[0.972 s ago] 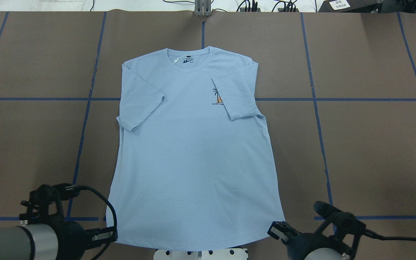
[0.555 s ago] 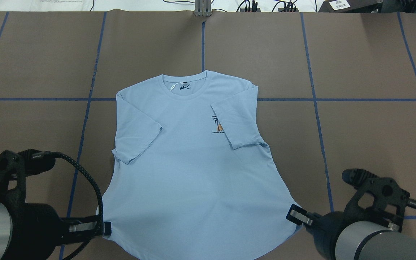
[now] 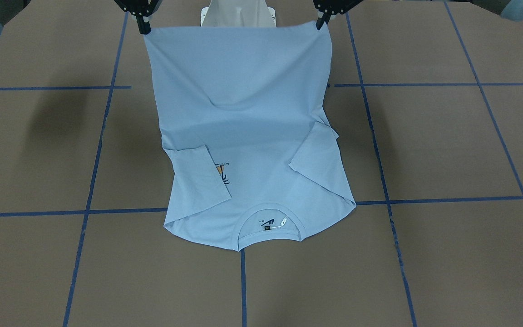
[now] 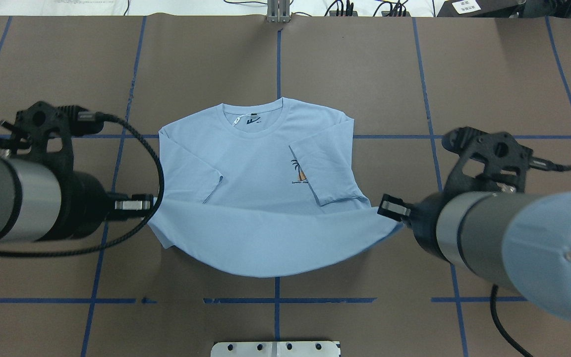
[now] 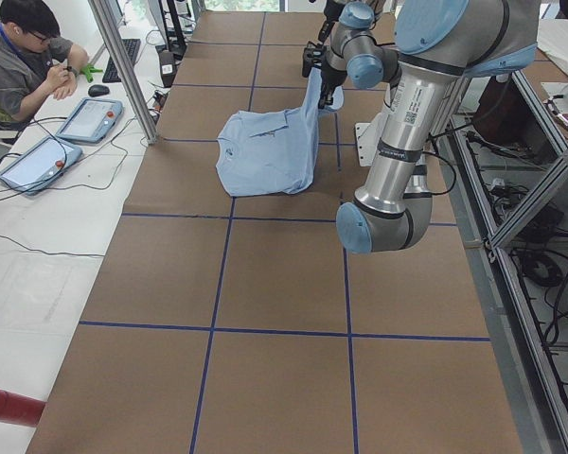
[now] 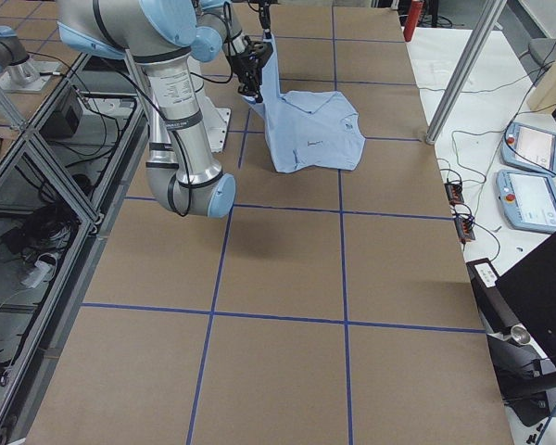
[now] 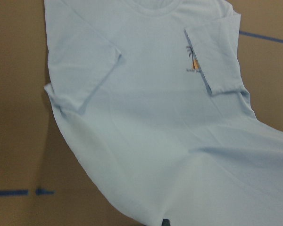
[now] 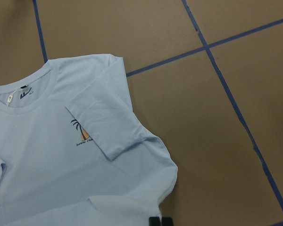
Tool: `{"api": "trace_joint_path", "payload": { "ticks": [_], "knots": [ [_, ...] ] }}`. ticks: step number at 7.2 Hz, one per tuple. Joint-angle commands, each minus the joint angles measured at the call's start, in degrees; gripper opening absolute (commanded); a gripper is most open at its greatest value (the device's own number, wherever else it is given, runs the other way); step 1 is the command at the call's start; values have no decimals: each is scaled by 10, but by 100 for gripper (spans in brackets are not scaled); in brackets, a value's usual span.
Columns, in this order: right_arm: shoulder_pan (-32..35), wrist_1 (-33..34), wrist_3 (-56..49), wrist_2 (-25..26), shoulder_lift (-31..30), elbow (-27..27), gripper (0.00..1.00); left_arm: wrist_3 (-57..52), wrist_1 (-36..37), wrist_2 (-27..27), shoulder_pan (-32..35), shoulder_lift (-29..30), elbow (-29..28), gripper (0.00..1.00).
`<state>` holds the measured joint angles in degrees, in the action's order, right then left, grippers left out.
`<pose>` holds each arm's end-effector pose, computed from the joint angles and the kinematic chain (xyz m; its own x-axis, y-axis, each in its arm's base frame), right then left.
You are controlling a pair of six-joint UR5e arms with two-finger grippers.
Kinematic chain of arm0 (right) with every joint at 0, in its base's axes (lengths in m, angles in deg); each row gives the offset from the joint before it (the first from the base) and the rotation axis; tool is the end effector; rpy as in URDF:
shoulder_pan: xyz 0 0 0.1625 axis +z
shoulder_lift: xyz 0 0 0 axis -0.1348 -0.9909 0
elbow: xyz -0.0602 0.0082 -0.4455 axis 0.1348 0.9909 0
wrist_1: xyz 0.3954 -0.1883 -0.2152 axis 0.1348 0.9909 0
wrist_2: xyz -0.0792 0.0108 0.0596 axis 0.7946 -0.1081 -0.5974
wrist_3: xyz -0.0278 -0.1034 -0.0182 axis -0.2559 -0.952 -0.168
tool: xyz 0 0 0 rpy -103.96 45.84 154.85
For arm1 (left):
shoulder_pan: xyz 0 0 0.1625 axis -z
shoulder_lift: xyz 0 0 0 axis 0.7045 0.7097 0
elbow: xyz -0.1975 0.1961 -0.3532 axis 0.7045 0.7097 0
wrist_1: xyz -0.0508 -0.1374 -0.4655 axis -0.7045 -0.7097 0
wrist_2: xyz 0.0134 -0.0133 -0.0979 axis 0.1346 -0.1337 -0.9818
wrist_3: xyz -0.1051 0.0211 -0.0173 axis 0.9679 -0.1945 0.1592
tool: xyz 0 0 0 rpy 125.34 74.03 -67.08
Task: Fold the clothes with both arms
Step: 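Lift the hem with both grippers and fold it toward the collar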
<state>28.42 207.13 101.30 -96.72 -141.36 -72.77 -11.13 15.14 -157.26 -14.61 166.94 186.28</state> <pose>-0.3479 -0.2845 0.0808 0.5897 0.3208 0.7411 -0.4726 0.8813 -0.0054 0.3321 -0.3250 0.0886 0.5601 0.0311 -0.8278 0.2007 0.9644 0.1720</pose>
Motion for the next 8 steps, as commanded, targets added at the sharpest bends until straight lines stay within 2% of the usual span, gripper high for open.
{"api": "trace_joint_path", "payload": {
  "ticks": [1,2,4,5,7,8],
  "knots": [
    [85,-154,-60,-31,9,151,0,-67,-103,0,71,5,-151,0],
    [120,-227,-79,-44,10,223,0,-72,-161,1,93,6,-221,0],
    [147,-303,-90,-52,59,365,0,-102,-208,6,111,18,-323,0],
    [148,-326,-91,-51,66,415,0,-102,-251,18,113,20,-375,0],
    [154,-418,-93,-49,67,515,0,-102,-339,38,112,54,-512,0],
    [161,-436,-104,-48,68,537,0,-102,-370,53,111,54,-544,0]
  ]
}}
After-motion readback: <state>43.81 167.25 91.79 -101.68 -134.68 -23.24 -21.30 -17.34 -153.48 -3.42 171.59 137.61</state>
